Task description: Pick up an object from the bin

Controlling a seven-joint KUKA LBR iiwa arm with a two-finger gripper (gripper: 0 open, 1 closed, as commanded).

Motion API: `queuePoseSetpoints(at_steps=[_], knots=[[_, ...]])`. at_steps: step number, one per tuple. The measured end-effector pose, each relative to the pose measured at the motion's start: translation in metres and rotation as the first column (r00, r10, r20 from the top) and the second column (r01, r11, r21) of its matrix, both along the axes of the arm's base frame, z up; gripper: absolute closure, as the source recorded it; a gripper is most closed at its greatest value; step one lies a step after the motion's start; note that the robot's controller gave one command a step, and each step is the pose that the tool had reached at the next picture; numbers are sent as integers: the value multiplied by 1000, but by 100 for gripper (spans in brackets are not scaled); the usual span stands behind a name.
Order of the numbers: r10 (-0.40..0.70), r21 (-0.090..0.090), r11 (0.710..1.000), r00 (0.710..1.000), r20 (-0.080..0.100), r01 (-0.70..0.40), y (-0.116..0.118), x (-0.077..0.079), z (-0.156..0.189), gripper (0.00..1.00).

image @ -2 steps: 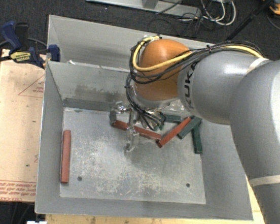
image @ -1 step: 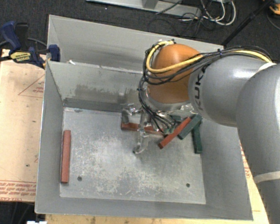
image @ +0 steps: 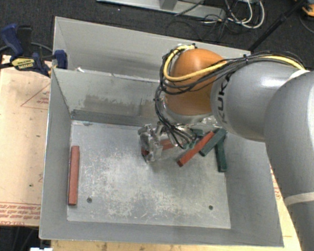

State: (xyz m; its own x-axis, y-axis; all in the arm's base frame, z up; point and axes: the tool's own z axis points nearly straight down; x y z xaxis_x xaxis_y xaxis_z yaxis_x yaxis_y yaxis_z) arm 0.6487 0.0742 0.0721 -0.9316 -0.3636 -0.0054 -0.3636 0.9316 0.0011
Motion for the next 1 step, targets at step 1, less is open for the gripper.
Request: queuePoseSetpoints(at_steps=[1], knots=[[15, -3, 1000, 1000, 6, -15, -45, -13, 107, 100]])
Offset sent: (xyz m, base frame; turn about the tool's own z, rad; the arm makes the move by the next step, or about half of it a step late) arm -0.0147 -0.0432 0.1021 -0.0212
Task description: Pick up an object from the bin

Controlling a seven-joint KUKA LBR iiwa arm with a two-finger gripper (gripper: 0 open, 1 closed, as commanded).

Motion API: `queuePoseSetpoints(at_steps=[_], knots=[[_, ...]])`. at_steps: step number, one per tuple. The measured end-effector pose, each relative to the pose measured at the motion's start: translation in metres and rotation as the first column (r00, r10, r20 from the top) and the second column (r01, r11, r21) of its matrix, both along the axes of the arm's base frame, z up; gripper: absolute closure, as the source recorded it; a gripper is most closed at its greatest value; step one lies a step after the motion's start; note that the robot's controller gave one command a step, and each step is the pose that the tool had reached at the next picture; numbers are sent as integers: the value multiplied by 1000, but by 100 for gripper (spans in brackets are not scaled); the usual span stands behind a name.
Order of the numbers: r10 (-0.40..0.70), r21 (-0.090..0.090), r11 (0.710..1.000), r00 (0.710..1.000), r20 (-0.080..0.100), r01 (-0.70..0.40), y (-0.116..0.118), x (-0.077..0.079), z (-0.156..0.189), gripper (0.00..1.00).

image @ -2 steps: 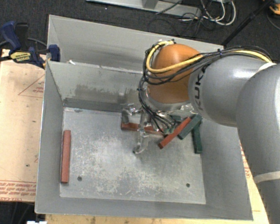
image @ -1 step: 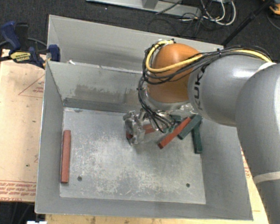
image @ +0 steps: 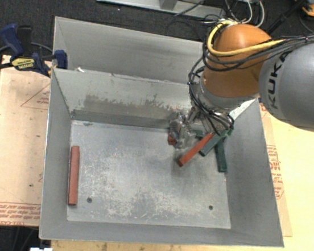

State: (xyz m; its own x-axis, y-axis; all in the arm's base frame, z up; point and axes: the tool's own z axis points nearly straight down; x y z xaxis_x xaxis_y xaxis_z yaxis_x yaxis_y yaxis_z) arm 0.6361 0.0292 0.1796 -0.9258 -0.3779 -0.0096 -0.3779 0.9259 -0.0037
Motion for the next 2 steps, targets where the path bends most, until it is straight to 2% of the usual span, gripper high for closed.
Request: queuePoseSetpoints(at_steps=[1, 2], knots=[[-18, 1, 1000, 1000, 0, 18, -6, 4, 47, 100], [117, 1, 993, 993, -12, -117, -24, 13, -15, 100]])
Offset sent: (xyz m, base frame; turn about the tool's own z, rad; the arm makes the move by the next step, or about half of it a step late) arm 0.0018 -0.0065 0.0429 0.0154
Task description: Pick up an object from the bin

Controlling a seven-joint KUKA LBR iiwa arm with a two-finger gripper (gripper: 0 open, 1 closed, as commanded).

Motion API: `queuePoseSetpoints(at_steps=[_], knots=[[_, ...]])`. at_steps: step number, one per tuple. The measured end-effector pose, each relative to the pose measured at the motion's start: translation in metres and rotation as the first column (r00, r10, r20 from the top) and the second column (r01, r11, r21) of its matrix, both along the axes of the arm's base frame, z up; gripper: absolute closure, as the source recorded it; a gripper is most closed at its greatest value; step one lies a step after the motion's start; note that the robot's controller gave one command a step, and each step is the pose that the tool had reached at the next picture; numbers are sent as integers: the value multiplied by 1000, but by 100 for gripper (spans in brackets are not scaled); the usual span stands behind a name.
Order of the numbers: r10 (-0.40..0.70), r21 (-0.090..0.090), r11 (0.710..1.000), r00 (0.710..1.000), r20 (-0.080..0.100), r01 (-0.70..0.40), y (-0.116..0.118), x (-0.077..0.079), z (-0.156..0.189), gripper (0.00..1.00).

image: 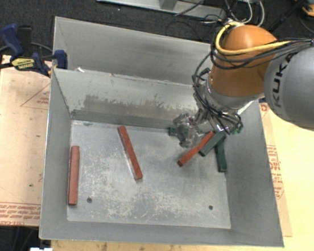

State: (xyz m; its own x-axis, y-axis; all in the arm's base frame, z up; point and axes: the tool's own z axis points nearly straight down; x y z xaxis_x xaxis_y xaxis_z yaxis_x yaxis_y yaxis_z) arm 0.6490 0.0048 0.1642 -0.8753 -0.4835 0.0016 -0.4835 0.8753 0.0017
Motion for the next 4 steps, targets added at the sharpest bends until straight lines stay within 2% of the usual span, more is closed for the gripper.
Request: queuePoseSetpoints(at_steps=[1, 2, 3, 4], knots=[[482, 0, 876, 876, 4, -482, -14, -7, -3, 100], [740, 0, 672, 672, 4, -740, -18, -18, -19, 100], [766, -2, 642, 642, 7, -766, -26, -10, -11, 100], [766, 0, 643, 643, 7, -766, -26, -10, -11, 0]])
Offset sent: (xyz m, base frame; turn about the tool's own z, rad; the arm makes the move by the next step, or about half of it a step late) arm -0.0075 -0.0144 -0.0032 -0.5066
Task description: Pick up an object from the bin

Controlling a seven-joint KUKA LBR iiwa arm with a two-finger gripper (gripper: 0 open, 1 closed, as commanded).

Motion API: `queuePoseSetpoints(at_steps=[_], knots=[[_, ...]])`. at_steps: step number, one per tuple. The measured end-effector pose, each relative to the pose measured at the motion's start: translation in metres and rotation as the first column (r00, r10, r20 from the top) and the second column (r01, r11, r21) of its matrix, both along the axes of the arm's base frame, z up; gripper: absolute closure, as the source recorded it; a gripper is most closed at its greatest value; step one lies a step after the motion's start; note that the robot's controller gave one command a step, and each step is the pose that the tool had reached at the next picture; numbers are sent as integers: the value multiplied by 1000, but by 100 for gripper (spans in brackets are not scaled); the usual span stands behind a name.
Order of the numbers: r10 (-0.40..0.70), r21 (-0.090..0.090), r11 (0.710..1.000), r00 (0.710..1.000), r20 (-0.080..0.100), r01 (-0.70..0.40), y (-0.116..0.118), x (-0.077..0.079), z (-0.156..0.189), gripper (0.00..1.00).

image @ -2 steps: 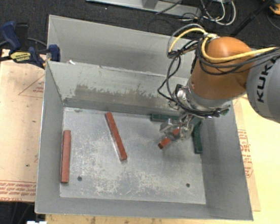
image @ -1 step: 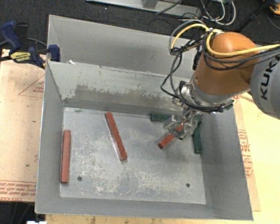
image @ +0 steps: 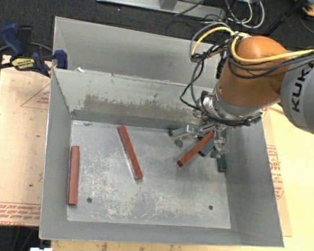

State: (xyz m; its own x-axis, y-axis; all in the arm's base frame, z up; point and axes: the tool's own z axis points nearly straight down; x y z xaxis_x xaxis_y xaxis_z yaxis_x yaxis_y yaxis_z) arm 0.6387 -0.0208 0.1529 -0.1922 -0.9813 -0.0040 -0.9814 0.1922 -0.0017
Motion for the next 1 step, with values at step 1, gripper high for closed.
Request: queuePoseSetpoints(at_steps=[1], knots=[[77, 0, 997, 997, -7, -77, -21, 10, -87, 0]])
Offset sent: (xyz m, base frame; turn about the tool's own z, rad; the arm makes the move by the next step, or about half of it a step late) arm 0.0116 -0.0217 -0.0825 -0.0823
